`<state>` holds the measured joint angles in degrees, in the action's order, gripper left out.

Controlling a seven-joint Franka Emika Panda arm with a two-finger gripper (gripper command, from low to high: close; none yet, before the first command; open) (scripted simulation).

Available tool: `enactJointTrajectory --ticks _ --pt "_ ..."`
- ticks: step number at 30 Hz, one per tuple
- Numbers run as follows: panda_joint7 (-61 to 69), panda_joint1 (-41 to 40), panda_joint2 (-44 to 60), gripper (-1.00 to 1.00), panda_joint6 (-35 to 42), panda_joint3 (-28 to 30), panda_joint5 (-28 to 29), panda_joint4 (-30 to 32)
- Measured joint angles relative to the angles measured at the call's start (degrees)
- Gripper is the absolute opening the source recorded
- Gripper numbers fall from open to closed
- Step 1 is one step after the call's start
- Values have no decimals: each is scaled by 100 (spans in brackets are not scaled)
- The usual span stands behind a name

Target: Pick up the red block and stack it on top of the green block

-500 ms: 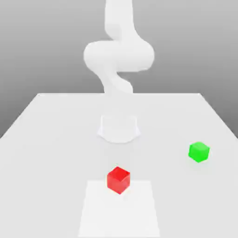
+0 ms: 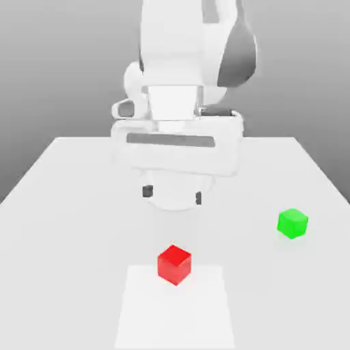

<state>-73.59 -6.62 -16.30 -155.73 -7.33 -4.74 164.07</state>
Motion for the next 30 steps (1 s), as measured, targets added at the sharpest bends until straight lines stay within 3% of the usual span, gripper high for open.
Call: enactJointTrajectory --ticks 4,8,9,16,24,30 --pt "-842 -147 1439 0 -1111 -46 391 378" --pt "-1260 183 2374 0 -1892 394 886 308" --pt "-1304 289 2552 -100 -2045 510 936 287" --pt "-1325 310 2583 -100 -2080 534 960 284" --pt "-904 311 1085 -100 -795 357 367 496" --pt "127 1475 696 -100 -398 -165 -14 479"
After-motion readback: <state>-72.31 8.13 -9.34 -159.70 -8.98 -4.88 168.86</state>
